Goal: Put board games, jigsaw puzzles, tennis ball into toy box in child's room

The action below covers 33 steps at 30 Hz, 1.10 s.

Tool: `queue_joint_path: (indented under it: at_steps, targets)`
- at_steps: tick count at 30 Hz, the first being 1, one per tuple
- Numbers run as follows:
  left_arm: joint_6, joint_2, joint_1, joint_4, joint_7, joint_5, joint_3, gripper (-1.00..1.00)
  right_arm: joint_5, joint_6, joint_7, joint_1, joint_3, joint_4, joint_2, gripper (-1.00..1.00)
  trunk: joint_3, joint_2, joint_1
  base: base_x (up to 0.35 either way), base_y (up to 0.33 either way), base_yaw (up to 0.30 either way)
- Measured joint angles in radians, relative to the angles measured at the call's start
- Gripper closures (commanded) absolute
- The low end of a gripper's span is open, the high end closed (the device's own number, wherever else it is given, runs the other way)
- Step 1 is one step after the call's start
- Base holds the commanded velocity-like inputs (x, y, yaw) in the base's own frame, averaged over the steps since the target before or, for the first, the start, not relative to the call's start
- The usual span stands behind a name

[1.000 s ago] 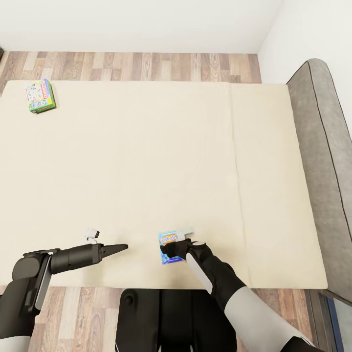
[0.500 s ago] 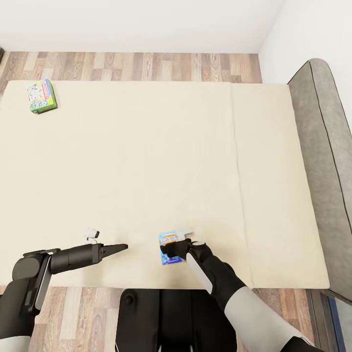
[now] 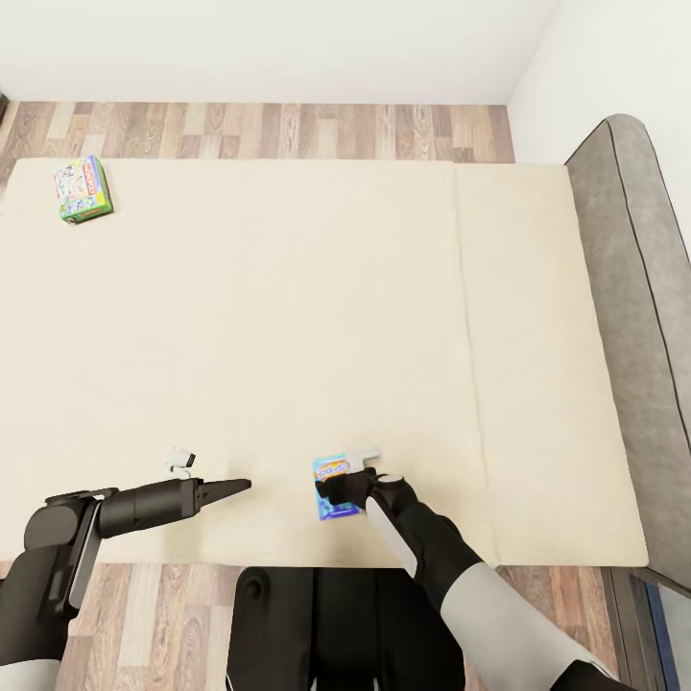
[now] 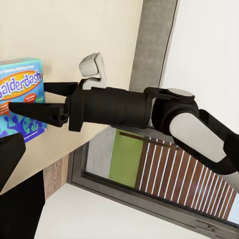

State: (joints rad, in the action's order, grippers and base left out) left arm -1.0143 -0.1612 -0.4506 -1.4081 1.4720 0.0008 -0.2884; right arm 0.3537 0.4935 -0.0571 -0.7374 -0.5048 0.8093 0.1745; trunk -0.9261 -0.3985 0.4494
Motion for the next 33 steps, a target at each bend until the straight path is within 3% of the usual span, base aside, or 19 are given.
queue_joint_path:
  at_steps: [3, 13, 17, 28, 33]
  targets:
    - [0.0, 0.0, 0.0, 0.0, 0.0, 0.0, 0.0, -1.0, 0.011, -0.012, 0.001, 0.0, -0.001, -0.01, 0.0, -1.0, 0.0, 0.0, 0.0, 0.0, 0.0, 0.0]
    - [0.0, 0.056, 0.004, 0.049, -0.011, -0.005, 0.001, -1.0, 0.052, -0.014, 0.033, 0.011, -0.02, -0.05, 0.0, -1.0, 0.0, 0.0, 0.0, 0.0, 0.0, 0.0]
    - [0.0, 0.067, 0.004, 0.058, -0.011, -0.007, 0.0, -1.0, 0.077, -0.015, 0.053, 0.019, -0.022, -0.065, 0.0, -1.0, 0.0, 0.0, 0.0, 0.0, 0.0, 0.0]
    - [0.0, 0.072, 0.004, 0.062, -0.011, -0.007, 0.0, -1.0, 0.14, -0.017, 0.095, 0.021, -0.023, -0.069, 0.0, -1.0, 0.0, 0.0, 0.0, 0.0, 0.0, 0.0]
    - [0.0, 0.072, 0.004, 0.062, -0.011, -0.007, 0.0, -1.0, 0.141, -0.019, 0.1, 0.023, -0.022, -0.069, 0.0, -1.0, 0.0, 0.0, 0.0, 0.0, 0.0, 0.0]
